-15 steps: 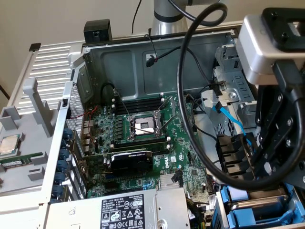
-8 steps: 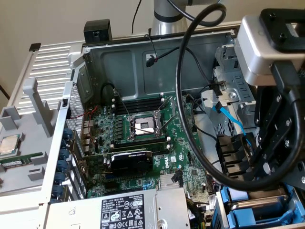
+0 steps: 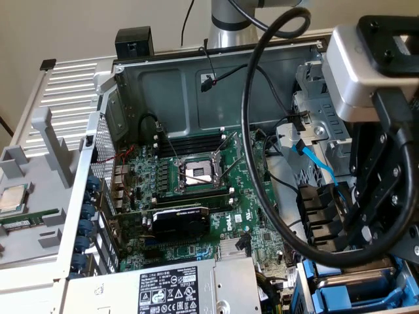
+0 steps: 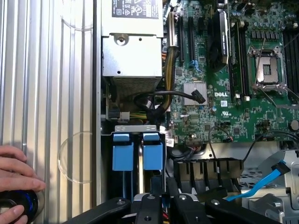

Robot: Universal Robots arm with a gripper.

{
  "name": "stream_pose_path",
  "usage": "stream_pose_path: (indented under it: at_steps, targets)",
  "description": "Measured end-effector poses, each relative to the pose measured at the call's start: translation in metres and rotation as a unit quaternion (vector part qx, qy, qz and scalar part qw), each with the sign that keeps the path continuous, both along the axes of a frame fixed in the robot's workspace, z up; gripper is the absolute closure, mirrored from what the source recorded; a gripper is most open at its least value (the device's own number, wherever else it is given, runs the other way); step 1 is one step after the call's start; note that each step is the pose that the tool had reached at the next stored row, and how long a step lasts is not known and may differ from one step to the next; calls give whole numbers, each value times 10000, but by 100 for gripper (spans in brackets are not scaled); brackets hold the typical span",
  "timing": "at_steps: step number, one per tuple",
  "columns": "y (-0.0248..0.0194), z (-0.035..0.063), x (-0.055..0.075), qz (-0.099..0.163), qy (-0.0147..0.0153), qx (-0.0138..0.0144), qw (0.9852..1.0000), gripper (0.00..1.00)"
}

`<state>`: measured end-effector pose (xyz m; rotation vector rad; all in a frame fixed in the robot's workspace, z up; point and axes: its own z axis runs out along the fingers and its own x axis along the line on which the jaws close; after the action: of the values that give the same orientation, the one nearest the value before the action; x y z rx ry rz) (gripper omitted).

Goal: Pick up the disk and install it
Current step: 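Insert the first disk wire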

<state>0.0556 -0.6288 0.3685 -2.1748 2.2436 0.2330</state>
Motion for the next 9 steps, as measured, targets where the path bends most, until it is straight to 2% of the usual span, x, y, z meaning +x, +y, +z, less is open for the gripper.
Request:
stream_pose_path:
  at_steps: [9]
  targets:
    - [-5, -3, 0, 0, 0, 1, 10000, 84]
